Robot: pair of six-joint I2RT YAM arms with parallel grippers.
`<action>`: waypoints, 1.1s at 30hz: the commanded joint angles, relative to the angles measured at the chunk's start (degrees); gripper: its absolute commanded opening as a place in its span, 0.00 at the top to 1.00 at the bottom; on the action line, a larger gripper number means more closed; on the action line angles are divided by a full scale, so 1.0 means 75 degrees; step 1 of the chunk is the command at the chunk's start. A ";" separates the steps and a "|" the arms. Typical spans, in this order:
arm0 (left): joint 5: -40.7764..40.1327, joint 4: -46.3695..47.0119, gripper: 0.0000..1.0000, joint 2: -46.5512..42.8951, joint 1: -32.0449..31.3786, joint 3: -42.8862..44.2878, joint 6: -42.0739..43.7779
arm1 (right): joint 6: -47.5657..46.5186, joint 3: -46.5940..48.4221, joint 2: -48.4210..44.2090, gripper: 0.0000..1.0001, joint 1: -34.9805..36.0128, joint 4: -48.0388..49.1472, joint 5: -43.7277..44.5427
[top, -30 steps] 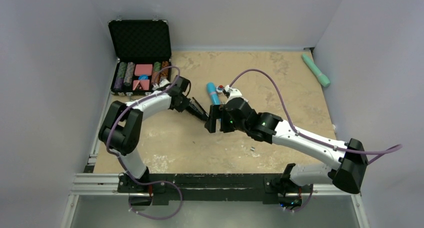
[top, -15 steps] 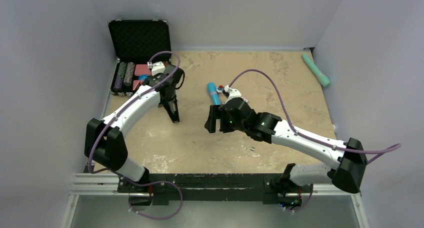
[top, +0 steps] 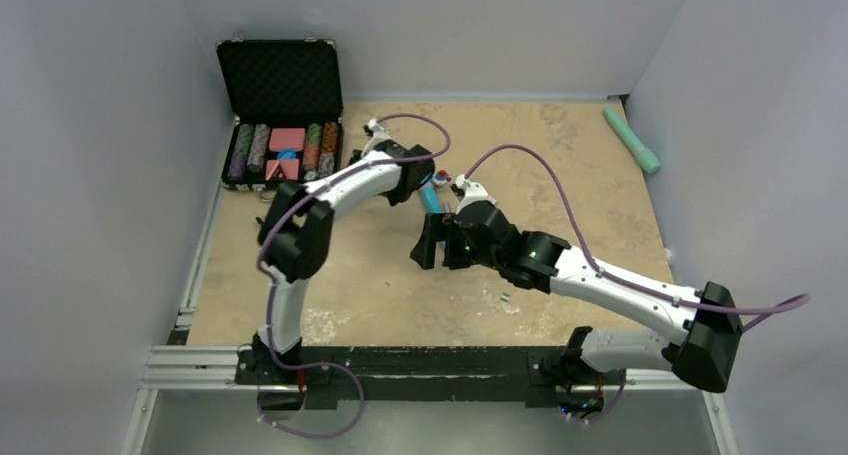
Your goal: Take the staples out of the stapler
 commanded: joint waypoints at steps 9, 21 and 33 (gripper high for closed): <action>0.2515 0.2316 0.97 -0.1264 -0.0098 -0.1460 0.2081 | -0.0432 -0.0405 -0.2027 0.04 0.0013 0.0330 0.0637; 0.7463 0.4547 0.22 -0.4524 0.0030 -0.3521 0.3447 | -0.0037 -0.0003 -0.1305 0.01 -0.0284 -0.1284 0.1927; 0.8906 0.6602 0.23 -0.4290 -0.0536 -0.4878 0.1679 | 0.1286 -0.1294 -0.0845 0.04 -0.1251 -0.1106 0.1663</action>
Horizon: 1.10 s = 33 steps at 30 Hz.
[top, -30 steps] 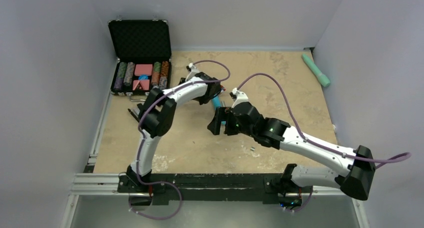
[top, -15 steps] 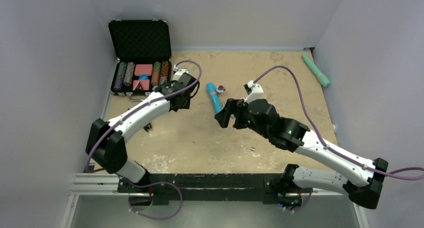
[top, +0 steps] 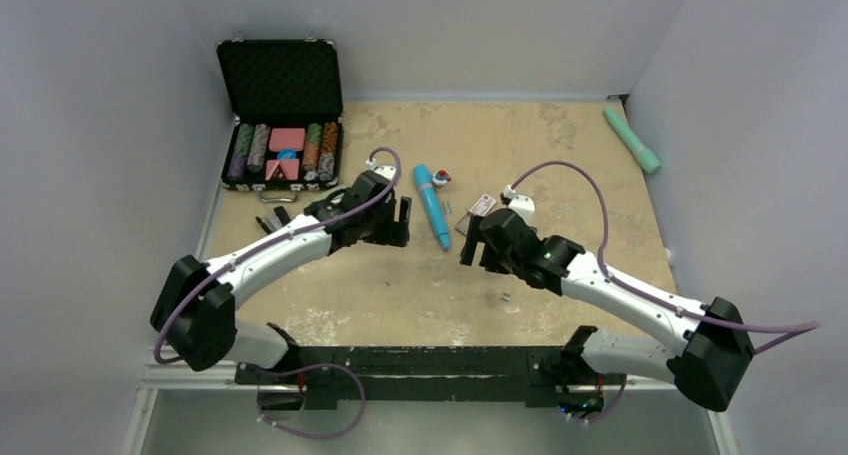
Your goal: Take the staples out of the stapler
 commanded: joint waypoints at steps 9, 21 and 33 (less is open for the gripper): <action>0.0014 0.1725 0.23 0.2129 -0.1087 0.0965 -0.1902 | 0.0423 -0.0106 -0.0091 0.06 -0.0636 0.0755 -0.0070; 0.0299 0.2237 0.44 0.3607 -0.1924 0.2076 -0.2133 | 0.0245 -0.0171 -0.0270 0.07 -0.0734 0.0745 -0.0078; 0.0255 0.1873 0.46 0.4568 -0.1331 0.2632 -0.1834 | 0.0069 -0.0195 -0.0744 0.08 -0.0741 0.0708 -0.0226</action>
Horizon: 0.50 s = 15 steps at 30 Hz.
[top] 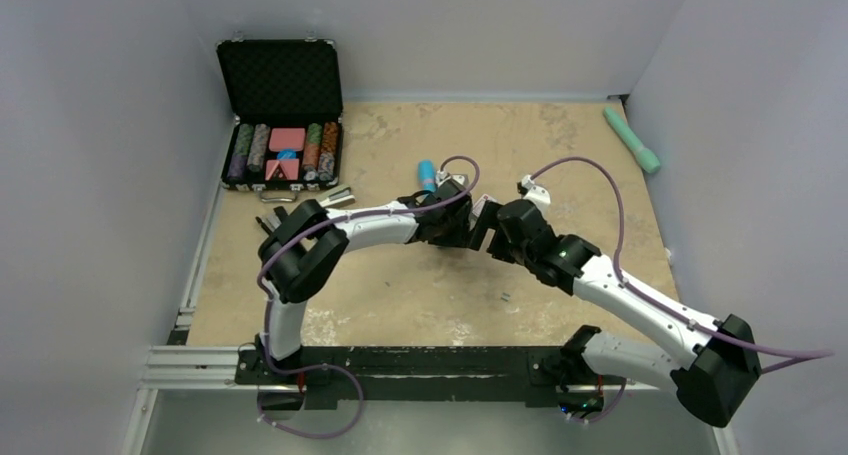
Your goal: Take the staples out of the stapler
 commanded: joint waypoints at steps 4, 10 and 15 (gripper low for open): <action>-0.0333 0.0054 0.46 -0.0602 0.0613 -0.0368 0.0231 | -0.0060 -0.0096 -0.0532 0.08 0.0024 0.0166 -0.0055; -0.0821 -0.0490 0.46 -0.0844 0.0621 -0.0107 0.0446 | -0.0153 -0.0115 -0.0685 0.08 0.0020 0.0286 -0.0248; -0.0971 -0.1027 0.45 -0.0319 0.0619 0.0805 0.0424 | -0.0277 -0.0102 -0.0806 0.08 0.0016 0.0267 -0.0279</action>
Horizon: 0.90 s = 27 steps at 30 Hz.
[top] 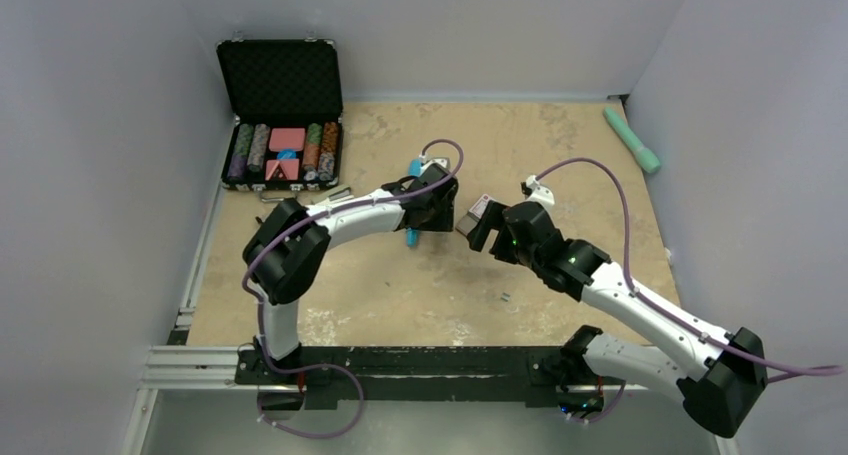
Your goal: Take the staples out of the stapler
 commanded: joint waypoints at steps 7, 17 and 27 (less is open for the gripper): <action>-0.1801 -0.1527 0.44 0.0810 -0.0098 0.2039 -0.1204 | -0.0107 0.0019 -0.0385 0.08 0.0014 0.0000 0.0077; -0.2664 -0.2961 0.52 0.2254 -0.0111 0.4007 -0.2528 | -0.0118 0.0158 -0.0686 0.09 0.0012 0.0013 -0.0116; -0.2582 -0.2998 0.55 0.3030 -0.0121 0.4695 -0.2536 | -0.0377 0.0175 -0.0658 0.09 0.0015 0.0298 -0.0439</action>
